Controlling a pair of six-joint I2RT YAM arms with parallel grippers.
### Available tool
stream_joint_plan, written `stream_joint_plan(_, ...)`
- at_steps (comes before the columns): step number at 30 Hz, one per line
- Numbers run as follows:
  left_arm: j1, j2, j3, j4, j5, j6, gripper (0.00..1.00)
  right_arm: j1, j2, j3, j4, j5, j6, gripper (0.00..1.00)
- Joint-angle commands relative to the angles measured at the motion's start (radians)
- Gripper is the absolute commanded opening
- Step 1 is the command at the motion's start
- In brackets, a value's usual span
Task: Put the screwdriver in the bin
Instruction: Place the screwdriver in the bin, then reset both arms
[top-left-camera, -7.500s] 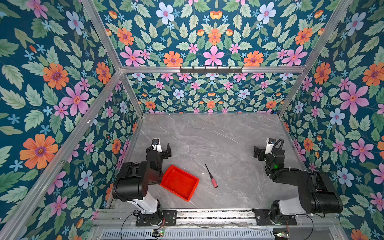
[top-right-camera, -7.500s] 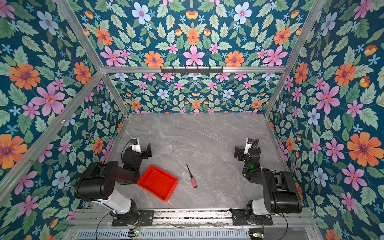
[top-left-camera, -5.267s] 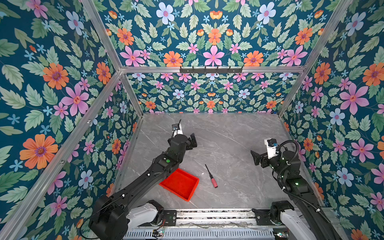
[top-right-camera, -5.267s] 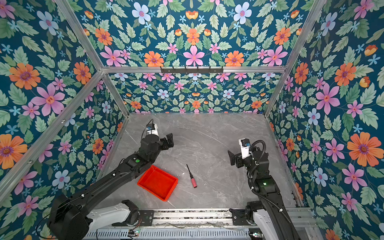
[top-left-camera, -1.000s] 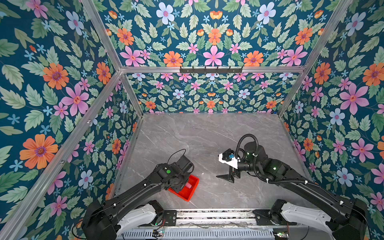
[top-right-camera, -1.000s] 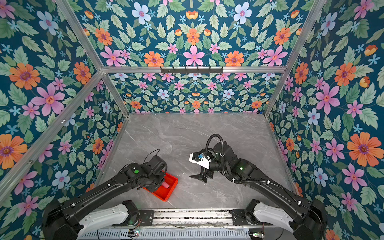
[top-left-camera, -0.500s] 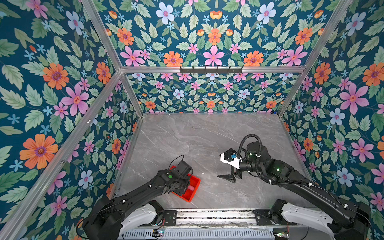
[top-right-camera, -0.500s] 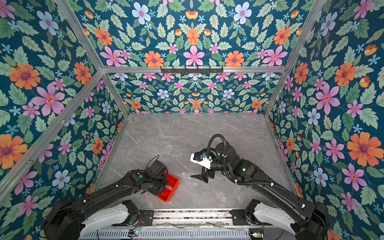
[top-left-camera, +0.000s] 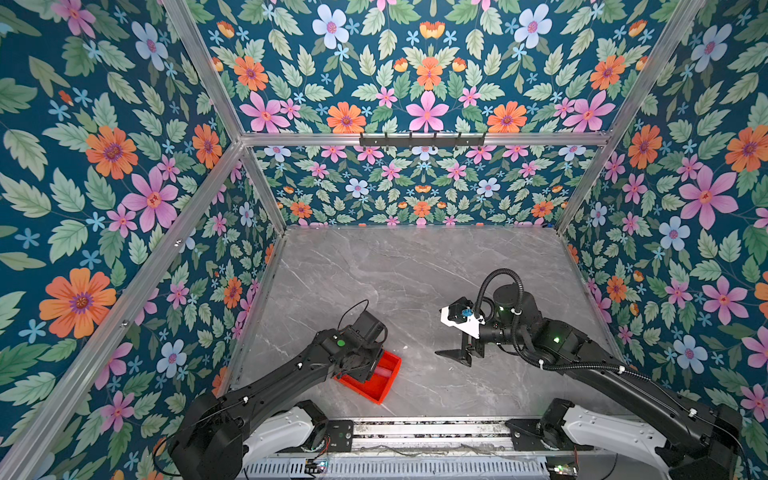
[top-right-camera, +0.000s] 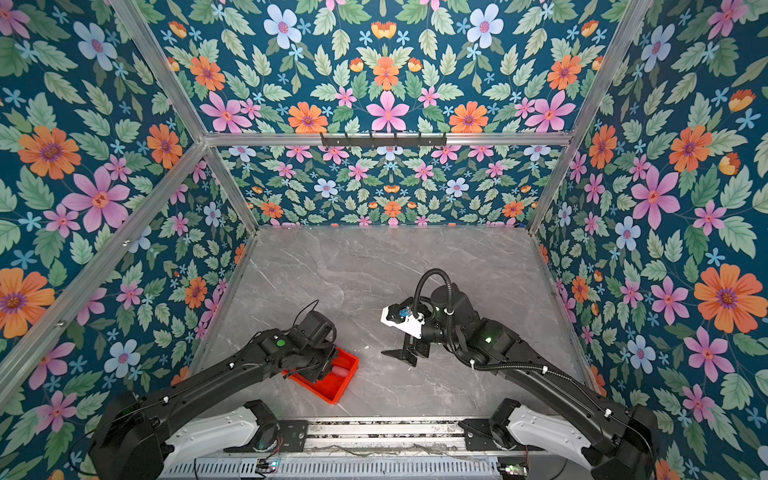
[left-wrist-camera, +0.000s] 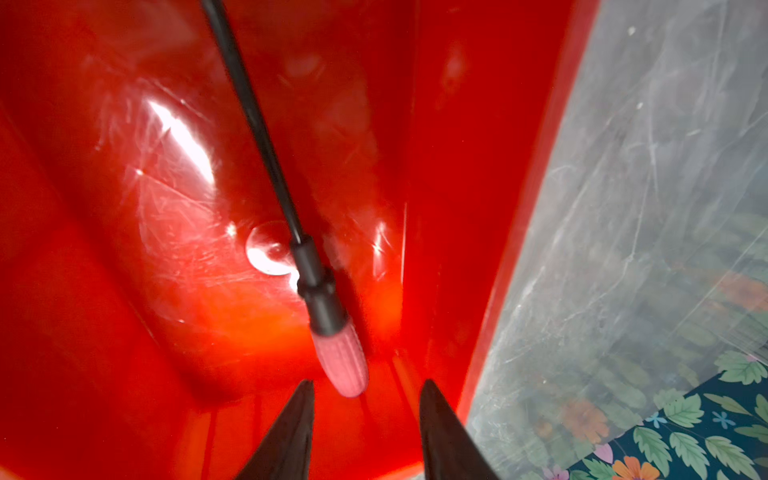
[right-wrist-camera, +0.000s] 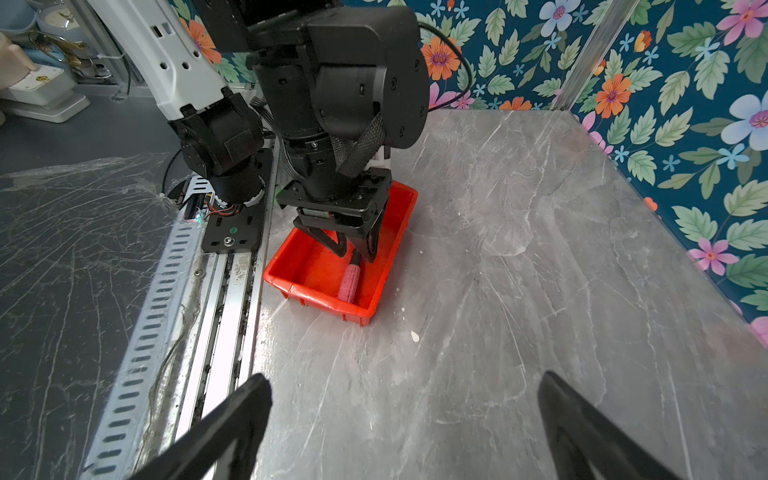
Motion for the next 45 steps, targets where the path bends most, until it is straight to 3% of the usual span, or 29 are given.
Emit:
stream_joint_plan(1,0.001,0.005,0.018,-0.071,-0.032,0.029,0.48,0.002,-0.002,0.004,0.007,0.004,0.000,0.99)
stream_joint_plan(12,0.001,0.053,0.197,-0.171,-0.113,0.126,0.60,0.003,-0.023,-0.008,0.039,0.023,0.040,0.99)
stream_joint_plan(16,0.002,0.083,0.303,-0.227,-0.192,0.181,0.66,0.002,-0.031,-0.020,0.070,0.055,0.065,0.99)
stream_joint_plan(25,0.085,0.204,0.518,-0.223,-0.398,0.509,0.92,-0.005,-0.043,-0.038,0.121,0.150,0.115,0.99)
stream_joint_plan(27,0.103,0.208,0.526,-0.110,-0.435,0.660,0.99,-0.017,-0.050,-0.049,0.150,0.174,0.133,0.99)
stream_joint_plan(32,0.149,0.156,0.457,0.199,-0.489,0.952,1.00,-0.091,-0.070,-0.093,0.257,0.228,0.222,0.99)
stream_joint_plan(39,0.200,0.057,0.215,0.653,-0.524,1.408,1.00,-0.240,-0.120,-0.199,0.351,0.325,0.325,0.99)
stream_joint_plan(45,0.325,-0.014,-0.052,1.030,-0.527,1.673,1.00,-0.448,-0.168,-0.358,0.470,0.373,0.421,0.99)
